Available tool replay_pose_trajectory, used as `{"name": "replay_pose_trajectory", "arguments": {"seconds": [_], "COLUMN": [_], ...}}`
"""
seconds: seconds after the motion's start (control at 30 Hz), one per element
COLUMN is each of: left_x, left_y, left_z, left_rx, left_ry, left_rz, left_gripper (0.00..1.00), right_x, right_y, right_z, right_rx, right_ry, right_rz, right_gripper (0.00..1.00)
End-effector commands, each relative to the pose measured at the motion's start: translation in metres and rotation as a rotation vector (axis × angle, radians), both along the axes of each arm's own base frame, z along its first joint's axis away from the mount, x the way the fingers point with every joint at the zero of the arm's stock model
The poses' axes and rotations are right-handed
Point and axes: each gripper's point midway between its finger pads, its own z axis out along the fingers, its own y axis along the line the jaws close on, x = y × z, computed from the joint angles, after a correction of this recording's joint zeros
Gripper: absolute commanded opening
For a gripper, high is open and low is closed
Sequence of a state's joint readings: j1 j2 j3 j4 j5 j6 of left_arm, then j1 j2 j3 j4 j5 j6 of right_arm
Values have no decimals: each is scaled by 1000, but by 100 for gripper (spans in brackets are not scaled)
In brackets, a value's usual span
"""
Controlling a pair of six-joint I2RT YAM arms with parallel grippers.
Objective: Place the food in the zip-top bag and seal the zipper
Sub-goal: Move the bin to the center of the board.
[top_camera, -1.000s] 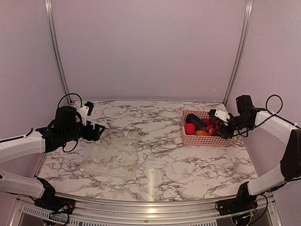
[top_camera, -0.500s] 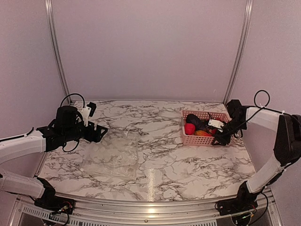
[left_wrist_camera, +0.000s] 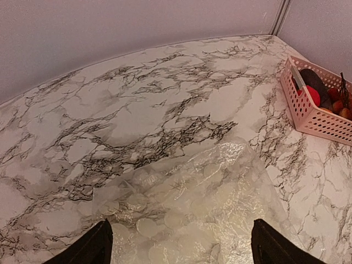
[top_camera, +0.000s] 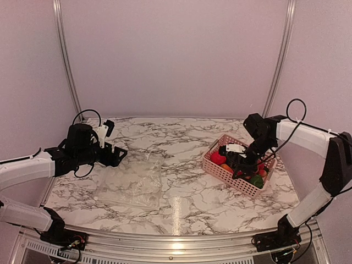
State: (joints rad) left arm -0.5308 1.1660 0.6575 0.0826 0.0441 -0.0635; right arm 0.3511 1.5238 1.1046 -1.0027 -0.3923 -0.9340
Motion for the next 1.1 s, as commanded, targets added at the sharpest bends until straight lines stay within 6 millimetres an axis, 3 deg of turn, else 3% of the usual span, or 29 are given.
{"name": "replay_pose_trajectory", "arguments": {"seconds": [0.0, 0.1, 0.23, 0.37, 0.47, 0.57, 0.77, 1.07], "left_x": [1, 1, 1, 0, 0, -1, -3, -3], "left_y": [-2, 0, -1, -2, -3, -4, -6, -8], "left_z": [1, 0, 1, 1, 1, 2, 1, -1], "left_rx": [9, 15, 15, 16, 16, 15, 15, 20], "left_ry": [6, 5, 4, 6, 8, 7, 10, 23], "left_rz": [1, 10, 6, 1, -2, -6, -14, -19], "left_gripper": [90, 90, 91, 91, 90, 91, 91, 90], "right_x": [27, 72, 137, 183, 205, 212, 205, 199], "right_y": [12, -2, -37, -64, -82, -93, -99, -102], "right_z": [57, 81, 100, 94, 79, 57, 26, 2], "right_rx": [132, 189, 206, 162, 95, 17, -39, -61], "right_ry": [-56, -118, -207, -260, -279, -273, -215, -178], "right_rz": [-52, -168, -368, -507, -567, -580, -585, -605], "right_gripper": [57, 57, 46, 33, 29, 29, 30, 29]}}
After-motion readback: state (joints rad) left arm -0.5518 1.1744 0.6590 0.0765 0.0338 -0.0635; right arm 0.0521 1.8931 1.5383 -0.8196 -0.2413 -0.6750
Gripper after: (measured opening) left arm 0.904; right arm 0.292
